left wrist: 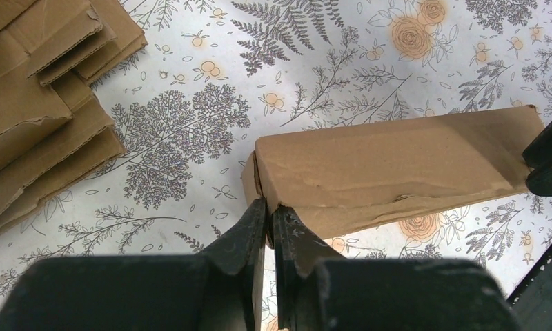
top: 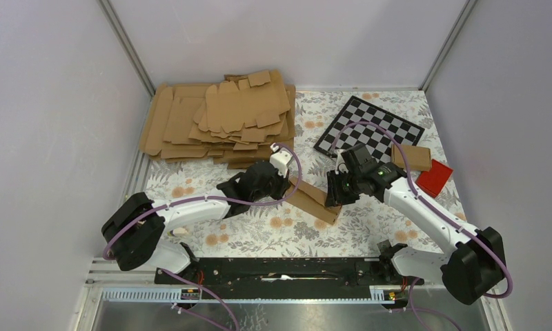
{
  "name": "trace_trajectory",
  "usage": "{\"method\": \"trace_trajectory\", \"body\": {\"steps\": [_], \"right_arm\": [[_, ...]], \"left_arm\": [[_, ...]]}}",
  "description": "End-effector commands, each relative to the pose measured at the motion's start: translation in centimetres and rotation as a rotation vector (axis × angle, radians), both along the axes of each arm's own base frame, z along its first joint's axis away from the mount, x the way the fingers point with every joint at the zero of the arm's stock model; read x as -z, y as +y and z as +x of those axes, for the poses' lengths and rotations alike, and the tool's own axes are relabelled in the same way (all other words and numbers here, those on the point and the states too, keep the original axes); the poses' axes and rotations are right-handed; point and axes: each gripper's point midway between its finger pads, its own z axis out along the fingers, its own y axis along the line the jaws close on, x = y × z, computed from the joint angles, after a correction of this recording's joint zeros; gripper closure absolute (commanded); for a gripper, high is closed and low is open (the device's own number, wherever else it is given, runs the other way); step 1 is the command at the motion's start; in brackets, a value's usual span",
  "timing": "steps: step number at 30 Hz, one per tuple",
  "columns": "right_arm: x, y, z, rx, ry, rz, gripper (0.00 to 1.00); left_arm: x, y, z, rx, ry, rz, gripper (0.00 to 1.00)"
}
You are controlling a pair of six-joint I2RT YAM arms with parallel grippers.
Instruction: Fold the paper box
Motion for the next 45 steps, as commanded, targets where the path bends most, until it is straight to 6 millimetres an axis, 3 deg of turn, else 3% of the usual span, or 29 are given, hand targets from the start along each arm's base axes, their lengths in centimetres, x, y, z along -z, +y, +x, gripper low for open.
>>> {"method": "trace_trajectory", "body": {"steps": [1,6,10,14,17,20,22,23,26,30,38,43,45], "right_arm": [[0.6,0.2,-0.7,-0.013,0.025,0.015,0.71],[1.4,-0.4,-0.6,0.014,0.031,-0.022,0.73],[1.8,-0.8,-0.5,0.038,0.032,-0.046,0.73],[1.8,-0.9,-0.4,0.042,0.026,-0.049,0.73],[1.8,-0.9,-0.2,0.043,0.020,-0.048,0.73],[1.8,-0.8,-0.2,0.040,0.017,-0.045,0.74],[1.8,-0.8,-0.3,0.040,0.019,-0.046,0.74],[1.8,-0.8,-0.2,0.039,0.017,-0.045,0.74],[1.7,-0.9,-0.2,0.042,0.011,-0.044,0.74],[1.5,-1.1,0.0,0.059,-0.004,-0.051,0.74],[-0.7,-0.6,0.8,0.083,-0.057,-0.008,0.71],[-3.4,-0.6,1.4,0.104,-0.112,0.014,0.70],[-3.4,-1.1,1.4,0.120,-0.124,-0.001,0.73]], "left_arm": [[0.2,-0.3,-0.6,0.024,0.022,0.022,0.85],[-0.8,0.3,-0.7,0.002,0.021,0.026,0.61],[-1.6,1.7,-0.8,-0.048,0.027,0.054,0.58],[-4.2,1.9,-1.3,-0.058,0.019,-0.020,0.58],[-6.8,1.1,-1.2,-0.037,0.009,-0.097,0.67],[-8.9,0.0,-0.6,-0.006,0.004,-0.141,0.88],[-9.4,-0.8,0.1,0.012,0.002,-0.152,1.00],[-9.5,-1.2,0.4,0.023,0.004,-0.155,1.00],[-8.9,-2.2,1.1,0.042,0.024,-0.147,1.00],[-6.2,-2.8,1.1,0.057,0.087,-0.135,1.00],[-0.3,-1.0,0.3,0.011,0.179,-0.098,1.00],[0.7,-1.0,0.0,0.014,0.198,-0.090,1.00],[0.8,-1.0,-0.1,0.016,0.199,-0.087,1.00]]}}
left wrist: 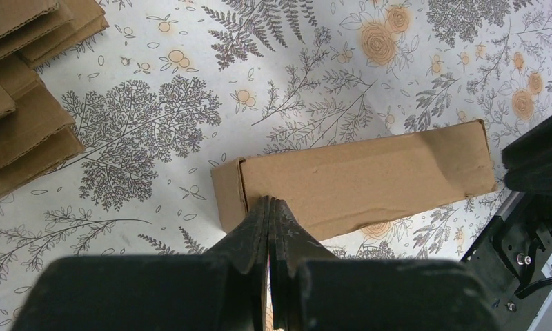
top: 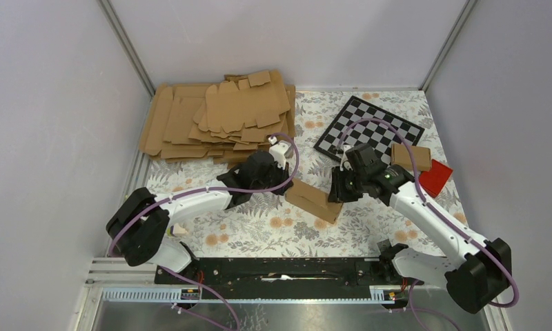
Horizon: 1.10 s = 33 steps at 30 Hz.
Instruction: Fold the paper box
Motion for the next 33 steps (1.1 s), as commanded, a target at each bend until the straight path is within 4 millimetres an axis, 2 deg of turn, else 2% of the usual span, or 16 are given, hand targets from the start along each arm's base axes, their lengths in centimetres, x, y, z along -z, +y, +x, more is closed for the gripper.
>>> {"method": "trace_trajectory", "body": {"steps": [1,4,5,11,15,16,17,22,23,24,26,30,32,33], "right_arm": [[-2.0,-0.7,0.8,0.050,-0.076,-0.013,0.76],[-0.1,-1.9,0.2,0.086,-0.037,-0.070,0.98],[0.6,-2.2,0.0,0.102,-0.022,-0.088,1.00],[3.2,-3.4,-0.3,0.171,0.013,-0.143,1.00],[3.0,-3.5,0.2,0.179,0.002,-0.158,1.00],[2.7,-3.3,0.3,0.163,-0.006,-0.150,0.97],[2.1,-2.9,0.5,0.139,-0.024,-0.132,0.89],[-2.9,-0.4,1.3,-0.014,-0.141,0.002,0.16],[-3.6,0.0,1.5,-0.025,-0.156,0.020,0.08],[-4.3,0.5,1.7,-0.043,-0.171,0.043,0.03],[-5.0,1.6,1.8,-0.097,-0.178,0.087,0.00],[-5.3,3.9,2.4,-0.215,-0.178,0.106,0.00],[-4.6,4.9,2.6,-0.275,-0.212,0.032,0.00],[-4.1,5.1,2.8,-0.298,-0.231,-0.018,0.00]], "left_arm": [[1.2,0.0,-0.2,0.009,0.023,0.004,1.00],[0.9,0.0,-0.1,0.010,0.018,0.004,1.00],[0.9,-0.1,-0.1,0.012,0.017,0.005,1.00],[0.6,-0.1,-0.1,0.018,0.014,0.011,1.00],[0.3,0.0,0.0,0.010,0.005,0.009,1.00],[0.2,0.0,0.1,0.007,0.002,0.007,1.00],[0.1,0.0,0.1,0.005,-0.001,0.004,1.00],[-2.1,0.8,0.4,-0.032,-0.060,-0.033,1.00],[-2.7,1.2,0.4,-0.048,-0.076,-0.044,1.00],[-2.8,1.7,0.3,-0.068,-0.088,-0.047,1.00],[-4.1,2.6,0.1,-0.093,-0.124,-0.073,0.94],[-6.4,5.1,0.4,-0.195,-0.193,-0.091,0.71],[-7.2,6.3,0.5,-0.237,-0.222,-0.087,0.62],[-7.3,6.9,0.6,-0.259,-0.232,-0.081,0.53]]}}
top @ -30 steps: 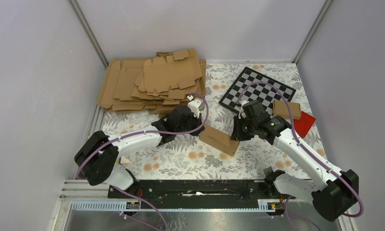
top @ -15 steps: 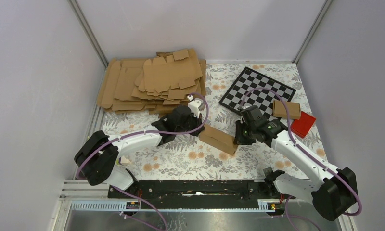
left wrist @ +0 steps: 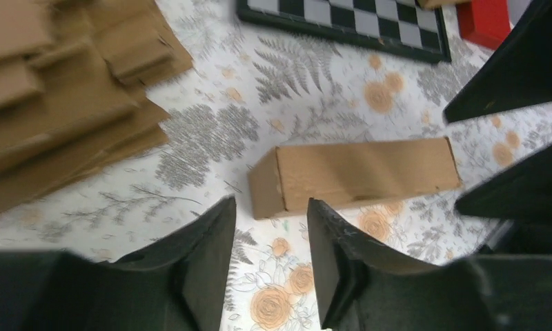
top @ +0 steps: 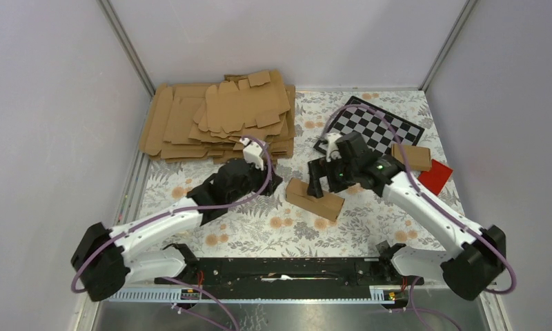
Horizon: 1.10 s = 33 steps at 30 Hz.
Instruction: Fold the paper box
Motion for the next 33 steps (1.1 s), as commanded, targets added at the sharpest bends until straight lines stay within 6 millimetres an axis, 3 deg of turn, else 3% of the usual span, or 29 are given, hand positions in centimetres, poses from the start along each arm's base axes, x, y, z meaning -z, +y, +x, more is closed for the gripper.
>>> {"method": "trace_trajectory", "body": {"steps": [1,4,8,13,22,27,33], "right_arm": [[0.6,2.7,0.6,-0.178,-0.102,-0.113,0.00],[2.2,3.1,1.3,-0.201,-0.088,-0.181,0.00],[3.4,3.1,2.1,-0.200,-0.095,-0.224,0.00],[4.6,2.6,2.5,-0.223,-0.133,-0.298,0.00],[8.0,2.9,1.2,-0.343,-0.077,-0.392,0.02],[8.2,2.9,1.8,-0.317,-0.060,-0.431,0.13],[4.9,2.1,4.4,-0.239,-0.188,-0.486,0.54]], "left_arm": [[-2.4,2.9,1.6,-0.157,-0.094,-0.015,0.47],[-2.2,4.3,1.7,-0.226,-0.112,-0.033,0.31],[-2.5,5.3,1.1,-0.241,-0.169,-0.097,0.21],[-2.2,6.4,0.9,-0.269,-0.184,-0.084,0.20],[-2.3,6.5,0.5,-0.259,-0.195,-0.105,0.18],[-2.1,6.5,0.1,-0.250,-0.179,-0.121,0.18],[-1.1,7.3,-0.6,-0.262,-0.174,-0.131,0.19]]}}
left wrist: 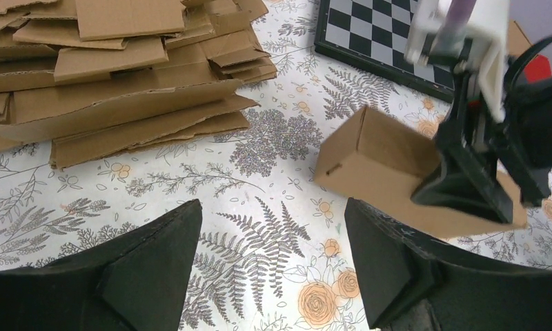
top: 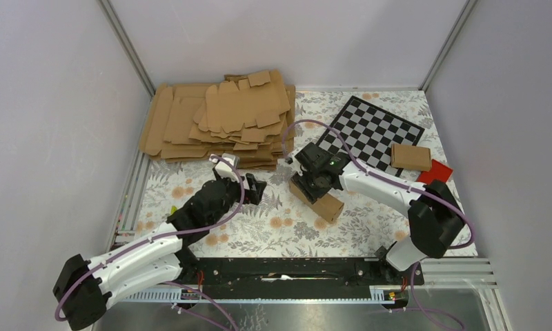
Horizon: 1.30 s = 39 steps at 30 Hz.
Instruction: Fold the paper box
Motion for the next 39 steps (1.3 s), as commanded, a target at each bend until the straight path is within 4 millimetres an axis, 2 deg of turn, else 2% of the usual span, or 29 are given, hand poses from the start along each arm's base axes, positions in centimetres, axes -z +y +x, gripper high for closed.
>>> {"method": "trace_trajectory", "body": {"steps": [1,3,7,9,11,14,18,20,25,27,28,29,30,31,34,39], "right_arm": [[-5.1,-0.2,3.6,0.027,-0.199,-0.023,0.55],[-6.7,-1.8,5.2,0.068,-0.292,-0.109,0.55],[-10.6,-6.9,9.4,0.218,-0.524,-0.382,0.61],[-12.1,-9.4,11.6,0.309,-0.580,-0.475,0.60],[-12.4,-11.8,13.7,0.397,-0.600,-0.548,0.60],[-13.4,-15.3,16.8,0.514,-0.665,-0.697,0.67],[-12.7,-18.7,20.6,0.602,-0.715,-0.888,0.70],[-11.3,-20.3,22.2,0.639,-0.684,-0.948,0.74],[-8.5,-24.3,25.9,0.755,-0.627,-0.921,0.78],[-8.4,-24.5,27.4,0.787,-0.641,-0.885,0.75],[-8.3,-24.0,28.2,0.790,-0.648,-0.844,0.66],[-8.2,-23.0,28.8,0.787,-0.640,-0.774,0.33],[-8.1,-21.5,29.6,0.778,-0.625,-0.660,0.05],[-8.0,-20.3,29.7,0.780,-0.609,-0.577,0.01],[-9.0,-17.5,28.9,0.776,-0.586,-0.370,0.00],[-11.1,-16.6,25.7,0.798,-0.605,-0.180,0.00]], "left_arm": [[-0.5,0.8,0.0,-0.028,-0.042,-0.042,0.19],[0.0,1.5,0.0,-0.054,-0.054,-0.033,0.19],[0.6,2.1,-0.3,-0.061,-0.078,-0.052,0.19],[0.6,2.2,-0.4,-0.062,-0.074,-0.047,0.19],[0.7,2.3,-0.3,-0.068,-0.074,-0.040,0.19],[0.9,2.4,-0.3,-0.071,-0.069,-0.036,0.19],[1.1,2.2,-0.4,-0.065,-0.070,-0.043,0.19],[1.2,2.2,-0.4,-0.062,-0.069,-0.040,0.19],[1.6,2.2,-0.2,-0.069,-0.062,-0.027,0.19],[1.7,2.2,-0.2,-0.067,-0.060,-0.024,0.19],[1.9,2.1,-0.2,-0.067,-0.058,-0.021,0.19],[2.0,2.1,-0.2,-0.067,-0.056,-0.018,0.19],[2.0,2.1,-0.1,-0.068,-0.056,-0.015,0.19],[2.0,2.1,-0.1,-0.068,-0.054,-0.013,0.19],[2.2,2.1,-0.1,-0.069,-0.052,-0.007,0.19],[2.2,2.1,-0.1,-0.066,-0.055,-0.008,0.19]]}}
